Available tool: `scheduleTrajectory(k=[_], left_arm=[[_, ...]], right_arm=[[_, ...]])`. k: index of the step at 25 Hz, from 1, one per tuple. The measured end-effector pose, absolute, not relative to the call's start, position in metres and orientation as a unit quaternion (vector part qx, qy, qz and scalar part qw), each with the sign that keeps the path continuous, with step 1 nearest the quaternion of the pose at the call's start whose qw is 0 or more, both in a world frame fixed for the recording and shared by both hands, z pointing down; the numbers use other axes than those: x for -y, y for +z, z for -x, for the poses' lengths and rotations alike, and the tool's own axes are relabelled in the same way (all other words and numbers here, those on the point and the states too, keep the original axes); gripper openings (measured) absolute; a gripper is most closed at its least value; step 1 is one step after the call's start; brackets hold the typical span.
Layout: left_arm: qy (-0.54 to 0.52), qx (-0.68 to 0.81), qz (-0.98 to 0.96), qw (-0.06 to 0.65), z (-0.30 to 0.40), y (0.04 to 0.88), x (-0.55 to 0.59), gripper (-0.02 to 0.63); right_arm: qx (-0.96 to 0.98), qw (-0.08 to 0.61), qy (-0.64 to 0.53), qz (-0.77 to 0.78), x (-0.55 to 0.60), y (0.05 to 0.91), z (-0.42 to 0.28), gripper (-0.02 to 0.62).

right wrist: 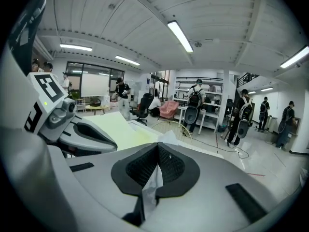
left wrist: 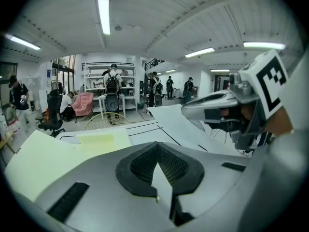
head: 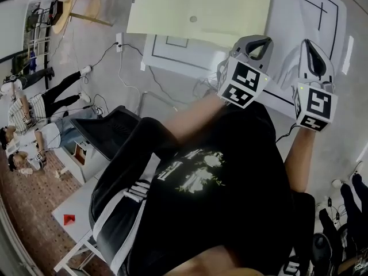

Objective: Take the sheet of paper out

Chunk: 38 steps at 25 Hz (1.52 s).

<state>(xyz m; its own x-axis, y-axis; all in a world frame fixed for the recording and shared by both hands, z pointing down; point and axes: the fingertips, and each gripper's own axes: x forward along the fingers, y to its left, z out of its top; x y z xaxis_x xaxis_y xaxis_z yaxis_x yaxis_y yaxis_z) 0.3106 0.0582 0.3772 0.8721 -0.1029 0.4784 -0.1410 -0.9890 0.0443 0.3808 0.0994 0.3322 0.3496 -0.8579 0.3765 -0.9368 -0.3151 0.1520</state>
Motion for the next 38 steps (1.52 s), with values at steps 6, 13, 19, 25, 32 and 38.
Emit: scheduleTrajectory(k=[6,13,19,25,32,38], left_arm=[[0.251,0.080,-0.963,0.049,-0.313,0.386,-0.064,-0.006],[0.270,0.086,-0.957,0.057,-0.311,0.402,-0.067,-0.006],[0.291,0.092,-0.950,0.059,-0.304,0.418,-0.068,-0.006],[0.301,0.092,-0.947,0.058,-0.307,0.428,-0.070,-0.006],[0.308,0.093,-0.945,0.056,-0.305,0.433,-0.070,-0.006],[0.300,0.087,-0.948,0.051,-0.313,0.429,-0.071,-0.006]], right_arm=[[0.570,0.171,0.147,-0.790,-0.109,0.375,-0.395,0.002],[0.579,0.156,0.168,-0.782,-0.101,0.411,-0.404,0.002],[0.586,0.145,0.193,-0.774,-0.102,0.439,-0.398,0.002],[0.598,0.139,0.194,-0.766,-0.097,0.455,-0.392,0.003],[0.626,0.146,0.190,-0.742,-0.091,0.465,-0.380,0.124],[0.614,0.127,0.166,-0.761,-0.098,0.449,-0.382,0.089]])
